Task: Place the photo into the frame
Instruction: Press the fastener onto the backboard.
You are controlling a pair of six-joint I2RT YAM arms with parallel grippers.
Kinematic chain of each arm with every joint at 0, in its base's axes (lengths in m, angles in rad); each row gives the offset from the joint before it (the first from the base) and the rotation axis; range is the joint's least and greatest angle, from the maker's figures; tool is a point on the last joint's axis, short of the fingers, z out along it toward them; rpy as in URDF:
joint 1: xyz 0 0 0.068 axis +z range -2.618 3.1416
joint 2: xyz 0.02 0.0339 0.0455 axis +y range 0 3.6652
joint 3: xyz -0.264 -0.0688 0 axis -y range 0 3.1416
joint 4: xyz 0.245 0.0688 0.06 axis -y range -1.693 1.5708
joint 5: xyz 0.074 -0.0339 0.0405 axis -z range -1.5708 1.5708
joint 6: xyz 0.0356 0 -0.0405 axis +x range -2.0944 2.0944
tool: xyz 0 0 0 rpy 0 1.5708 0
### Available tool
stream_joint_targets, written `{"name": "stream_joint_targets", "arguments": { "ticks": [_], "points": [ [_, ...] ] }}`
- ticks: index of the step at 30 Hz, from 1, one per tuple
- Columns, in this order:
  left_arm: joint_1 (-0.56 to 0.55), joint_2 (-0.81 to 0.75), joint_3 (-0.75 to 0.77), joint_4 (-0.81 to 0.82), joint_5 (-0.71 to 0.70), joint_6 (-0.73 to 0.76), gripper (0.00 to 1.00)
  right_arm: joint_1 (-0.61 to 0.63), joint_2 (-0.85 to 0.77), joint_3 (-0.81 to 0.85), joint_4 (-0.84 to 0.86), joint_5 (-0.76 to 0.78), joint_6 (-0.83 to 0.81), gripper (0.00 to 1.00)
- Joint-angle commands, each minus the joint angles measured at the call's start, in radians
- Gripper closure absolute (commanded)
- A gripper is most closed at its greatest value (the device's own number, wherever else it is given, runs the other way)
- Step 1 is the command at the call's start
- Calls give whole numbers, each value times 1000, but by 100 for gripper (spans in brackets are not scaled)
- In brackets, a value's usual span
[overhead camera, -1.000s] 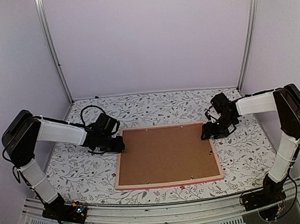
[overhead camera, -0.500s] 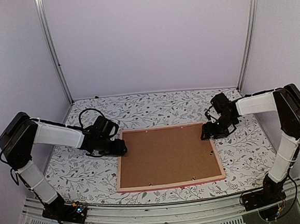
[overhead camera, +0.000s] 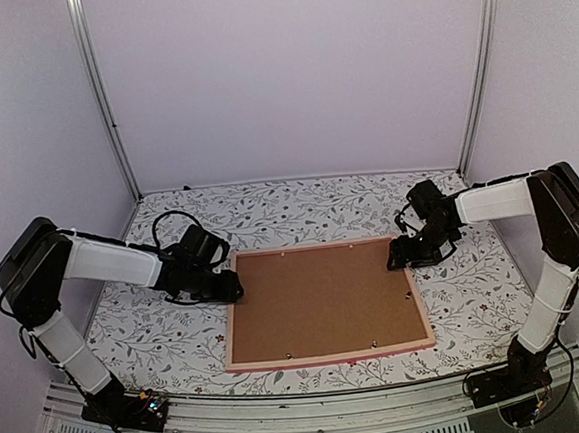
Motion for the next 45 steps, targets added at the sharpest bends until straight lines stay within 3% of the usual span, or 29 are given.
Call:
{"name": "stream_joint_targets", "arguments": {
  "ticks": [1,14,23,28,32,35,39,45],
  "points": [
    [-2,33,-2,-20,9,7,51,3,20,-22,-2,-24,-7,25],
    [-1,32,-100,40,47,-48,70,3,21,-24,-3,-22,-10,25],
    [2,39,-121,79,95,-59,74,3,24,-23,-5,-25,-10,25],
    [18,16,-132,107,152,-74,69,2,19,-29,-5,-23,-10,25],
    [28,-2,-128,108,169,-82,50,3,19,-29,-3,-24,-10,25],
    [36,-18,-125,103,173,-86,44,3,19,-30,-3,-28,-10,25],
    [45,-36,-126,86,164,-85,44,3,20,-32,0,-28,-13,25],
    [59,-35,-123,72,143,-85,57,3,25,-31,3,-32,-17,25]
  ]
}}
